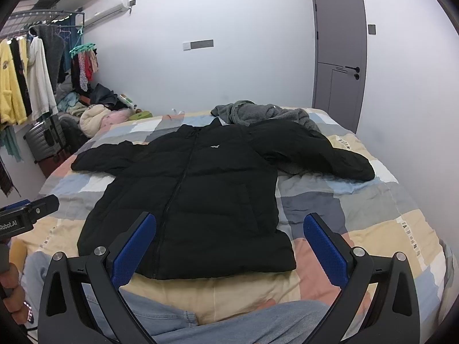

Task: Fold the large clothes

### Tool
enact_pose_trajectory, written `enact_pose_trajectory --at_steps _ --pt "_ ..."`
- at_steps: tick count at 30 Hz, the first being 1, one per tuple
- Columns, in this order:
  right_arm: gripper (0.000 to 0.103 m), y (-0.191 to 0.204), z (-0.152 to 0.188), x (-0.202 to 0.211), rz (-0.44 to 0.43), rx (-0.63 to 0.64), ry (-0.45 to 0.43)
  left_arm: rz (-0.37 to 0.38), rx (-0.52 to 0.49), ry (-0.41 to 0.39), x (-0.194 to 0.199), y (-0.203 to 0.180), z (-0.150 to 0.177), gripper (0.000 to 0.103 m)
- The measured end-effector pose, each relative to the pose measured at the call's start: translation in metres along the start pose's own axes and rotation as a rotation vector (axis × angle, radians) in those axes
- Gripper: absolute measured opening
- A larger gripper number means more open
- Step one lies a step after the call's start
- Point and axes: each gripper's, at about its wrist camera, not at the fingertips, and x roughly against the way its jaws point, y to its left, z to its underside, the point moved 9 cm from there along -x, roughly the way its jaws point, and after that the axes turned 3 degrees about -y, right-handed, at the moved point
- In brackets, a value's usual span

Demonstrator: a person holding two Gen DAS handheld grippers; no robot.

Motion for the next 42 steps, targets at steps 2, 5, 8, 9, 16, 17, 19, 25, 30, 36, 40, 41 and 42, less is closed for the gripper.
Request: enact_pose_trajectory --at_steps 2,5,8,9,16,17,19,25,30,36,40,41,42 --pt "0.103 -0.0005 0.0005 0.0007 0.000 -0.002 0.001 -0.002 -0.001 0.002 -0.0005 -0.0003 -0.0004 0.103" --pt "0.103 -0.0001 0.0007 0.0008 0.003 0.004 -0.003 -0.001 0.001 0.003 -0.0002 0.0007 -0.0001 0.103" --pt "0.103 -0.0012 0.0002 -0.0001 0.003 0.005 -0.003 0.000 0.001 0.004 0.0000 0.0025 0.0010 0.103" --pt "0.103 -0.0011 0.0002 -0.0002 0.001 0.004 -0.003 -0.001 -0.001 0.004 0.0003 0.0030 0.0014 0.103" --pt "0.103 -0.0005 -0.0008 0.0000 0.003 0.003 0.000 0.002 0.005 0.008 0.0016 0.0049 0.0014 0.103" --pt "0.103 -0.0007 -0.0012 -0.0002 0.004 0.001 0.001 0.002 0.006 0.008 0.0018 0.0060 0.0021 0.103" --pt "0.103 -0.0002 -0.0015 0.0005 0.004 0.000 0.001 0.002 0.005 0.010 0.0020 0.0057 0.0024 0.103" --pt "0.103 -0.0007 -0.0010 0.0006 0.005 0.001 0.003 0.004 0.006 0.015 0.0023 0.0064 0.0039 0.103" --pt "0.103 -0.0008 0.0008 0.0006 0.009 -0.001 0.006 0.003 0.004 0.015 0.0021 0.0065 0.0048 0.103" --pt "0.103 -0.0052 0.0062 -0.0003 0.012 -0.020 0.013 -0.016 0.012 0.020 0.0001 0.0089 0.0026 0.103" --pt "0.103 -0.0056 0.0070 0.0000 0.020 -0.015 0.017 -0.009 0.012 0.039 -0.0022 0.0060 0.0060 0.103" --pt "0.103 -0.0048 0.0077 -0.0005 0.018 -0.012 0.021 -0.010 0.010 0.044 -0.0034 0.0051 0.0071 0.103" --pt "0.103 -0.0037 0.0083 -0.0014 0.014 -0.007 0.027 -0.010 0.008 0.049 -0.0041 0.0042 0.0082 0.103"
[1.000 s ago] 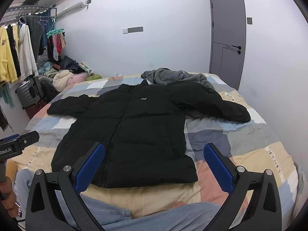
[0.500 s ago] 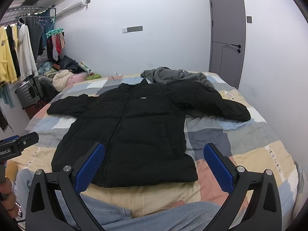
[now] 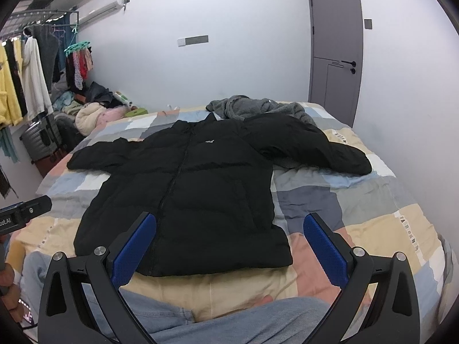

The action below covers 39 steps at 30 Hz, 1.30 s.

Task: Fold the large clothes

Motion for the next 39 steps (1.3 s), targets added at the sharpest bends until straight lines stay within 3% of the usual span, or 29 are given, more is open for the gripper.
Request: enact_pose_trajectory --at_steps 20,26,31,39 --pt "0.103 -0.006 -0.003 -0.008 -0.006 -0.011 0.024 0.012 -0.002 0.013 -0.006 -0.008 -0.010 0.103" --pt "0.103 -0.015 -0.006 -0.019 0.003 -0.029 0.021 0.068 -0.034 -0.019 -0.015 -0.018 -0.022 0.103" --pt "0.103 -0.031 -0.018 -0.041 0.012 -0.050 -0.002 0.126 -0.045 -0.073 -0.042 -0.026 -0.046 0.103" --pt "0.103 -0.082 -0.038 -0.092 0.020 -0.154 -0.031 0.184 -0.084 -0.110 -0.131 -0.034 -0.062 0.103"
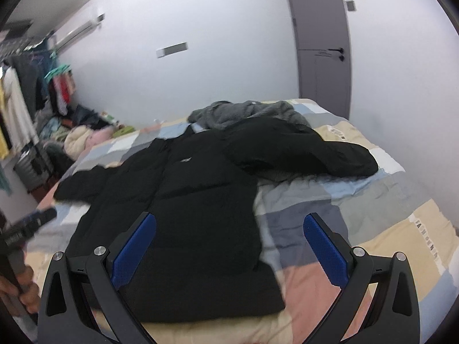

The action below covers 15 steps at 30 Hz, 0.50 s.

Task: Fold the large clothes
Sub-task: 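Grasp the black jacket's sleeve cuff with the right gripper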

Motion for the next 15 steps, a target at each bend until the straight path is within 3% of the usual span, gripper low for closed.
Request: enact_pose_trajectory --at_steps 9,15 --pt "0.103 -0.103 -0.038 -0.070 0.094 -0.088 -0.078 0.002 0.044 0.049 -0.061 0.020 0.023 0.103" --pt "0.103 -0.187 -0.045 -0.132 0.066 -0.241 -0.118 -0.007 0.079 0.085 -0.086 0.028 0.037 0.103"
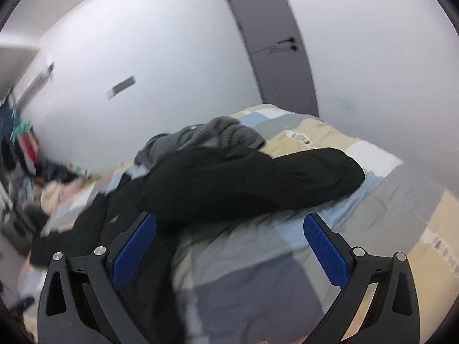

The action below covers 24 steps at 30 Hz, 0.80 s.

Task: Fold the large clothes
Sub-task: 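Grasp the black jacket's sleeve cuff with the right gripper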

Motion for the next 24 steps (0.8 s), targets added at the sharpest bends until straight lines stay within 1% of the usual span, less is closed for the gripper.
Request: enact_pose_trajectory --at_steps 2,5,6,8,11,15,17,19,21,23,24 --pt "0.103 -0.026 0.000 -0.024 0.005 -0.041 0.007 -0.008 0.006 0.014 -0.008 0.001 0.005 0.103" --pt "0.103 -0.066 0.007 -0.061 0.013 -0.155 0.054 -0.020 -0.012 0.027 -0.018 0.000 0.010 0.103" --pt "0.103 -0.084 0.012 -0.077 0.018 -0.214 0.071 -0.024 -0.020 0.026 -0.020 -0.001 0.011 0.103" --pt "0.103 -0.112 0.018 -0.097 0.025 -0.313 0.088 -0.033 -0.035 0.023 -0.025 -0.001 0.013 0.103" --pt "0.101 -0.150 0.026 -0.124 0.026 -0.473 0.095 -0.031 -0.045 0.027 -0.036 -0.003 0.016 0.103" --pt "0.101 -0.192 0.030 -0.156 0.033 -0.650 0.066 -0.037 -0.052 0.033 -0.048 -0.004 0.019 0.103" --pt "0.101 -0.206 0.023 -0.166 0.034 -0.692 0.025 -0.042 -0.049 0.037 -0.054 -0.003 0.019 0.103" --pt "0.099 -0.215 0.011 -0.174 0.038 -0.693 -0.014 -0.050 -0.054 0.038 -0.058 -0.003 0.019 0.103" --pt "0.089 -0.224 0.000 -0.184 0.048 -0.704 -0.038 -0.060 -0.059 0.035 -0.060 -0.004 0.020 0.103" --pt "0.062 -0.231 -0.005 -0.193 0.043 -0.708 -0.037 -0.067 -0.066 0.033 -0.063 -0.004 0.019 0.103" --pt "0.058 -0.234 -0.006 -0.200 0.043 -0.713 -0.021 -0.073 -0.070 0.033 -0.064 -0.005 0.019 0.103"
